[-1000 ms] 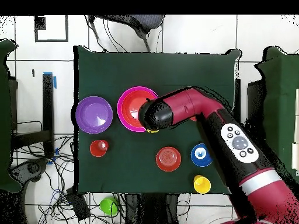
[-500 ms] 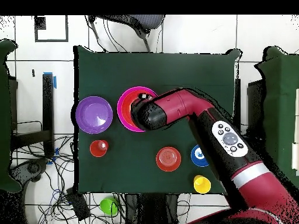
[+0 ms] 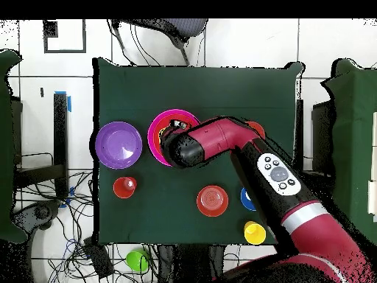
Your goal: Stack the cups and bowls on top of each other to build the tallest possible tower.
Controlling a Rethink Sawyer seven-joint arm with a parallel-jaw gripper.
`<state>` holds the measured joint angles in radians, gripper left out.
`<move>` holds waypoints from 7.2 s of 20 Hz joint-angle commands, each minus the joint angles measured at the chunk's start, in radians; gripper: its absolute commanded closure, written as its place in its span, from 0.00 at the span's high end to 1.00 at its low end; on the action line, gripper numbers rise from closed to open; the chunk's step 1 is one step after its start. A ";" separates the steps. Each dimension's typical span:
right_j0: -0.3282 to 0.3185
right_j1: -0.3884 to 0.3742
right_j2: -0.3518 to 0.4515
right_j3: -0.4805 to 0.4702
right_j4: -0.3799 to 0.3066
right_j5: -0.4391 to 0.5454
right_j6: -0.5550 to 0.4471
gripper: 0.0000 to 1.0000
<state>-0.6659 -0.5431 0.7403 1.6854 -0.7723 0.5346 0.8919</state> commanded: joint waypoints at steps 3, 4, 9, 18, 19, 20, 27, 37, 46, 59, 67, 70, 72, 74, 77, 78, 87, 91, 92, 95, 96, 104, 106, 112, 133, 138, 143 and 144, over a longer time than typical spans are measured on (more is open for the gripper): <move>0.139 0.067 -0.203 -0.081 -0.103 0.011 0.163 0.00; 0.158 0.074 -0.227 -0.093 -0.121 0.007 0.169 0.00; 0.224 0.083 -0.303 -0.126 -0.155 -0.005 0.183 0.00; 0.298 0.085 -0.359 -0.178 -0.138 -0.042 0.198 0.00; 0.304 0.086 -0.366 -0.182 -0.136 -0.043 0.198 0.00; 0.310 0.090 -0.373 -0.185 -0.136 -0.045 0.202 0.00; 0.324 0.087 -0.387 -0.196 -0.121 -0.047 0.185 0.00; 0.339 0.099 -0.393 -0.239 -0.105 -0.022 0.164 0.00; 0.353 0.127 -0.396 -0.280 -0.086 0.008 0.142 0.00; 0.335 0.158 -0.393 -0.248 -0.036 0.032 0.111 0.00; 0.327 0.160 -0.385 -0.237 -0.027 0.032 0.081 1.00; 0.329 0.160 -0.385 -0.236 -0.027 0.031 0.080 1.00; 0.329 0.160 -0.385 -0.237 -0.027 0.031 0.080 1.00; 0.328 0.159 -0.383 -0.236 -0.026 0.030 0.078 1.00; 0.323 0.158 -0.378 -0.231 -0.024 0.025 0.074 1.00; 0.322 0.158 -0.376 -0.230 -0.024 0.027 0.072 1.00; 0.314 0.099 -0.365 -0.208 0.004 0.071 0.051 1.00; 0.297 0.056 -0.345 -0.192 0.036 0.113 0.015 1.00; 0.289 0.039 -0.336 -0.186 0.053 0.134 -0.001 1.00; 0.272 0.008 -0.317 -0.175 0.090 0.180 -0.036 1.00; 0.267 0.000 -0.312 -0.172 0.099 0.191 -0.045 1.00; 0.245 -0.032 -0.285 -0.170 0.139 0.248 -0.085 1.00; 0.241 -0.038 -0.281 -0.168 0.145 0.260 -0.088 1.00; 0.218 -0.045 -0.273 -0.150 0.167 0.300 -0.099 1.00; 0.052 -0.097 -0.212 -0.082 0.093 0.412 -0.365 1.00; -0.008 -0.100 -0.165 -0.068 0.084 0.415 -0.416 1.00; -0.045 -0.089 -0.146 -0.056 0.056 0.396 -0.442 1.00; -0.054 -0.081 -0.146 -0.055 0.043 0.384 -0.453 1.00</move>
<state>-0.7119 -0.6488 0.5175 1.5675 -0.6118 0.8568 0.7830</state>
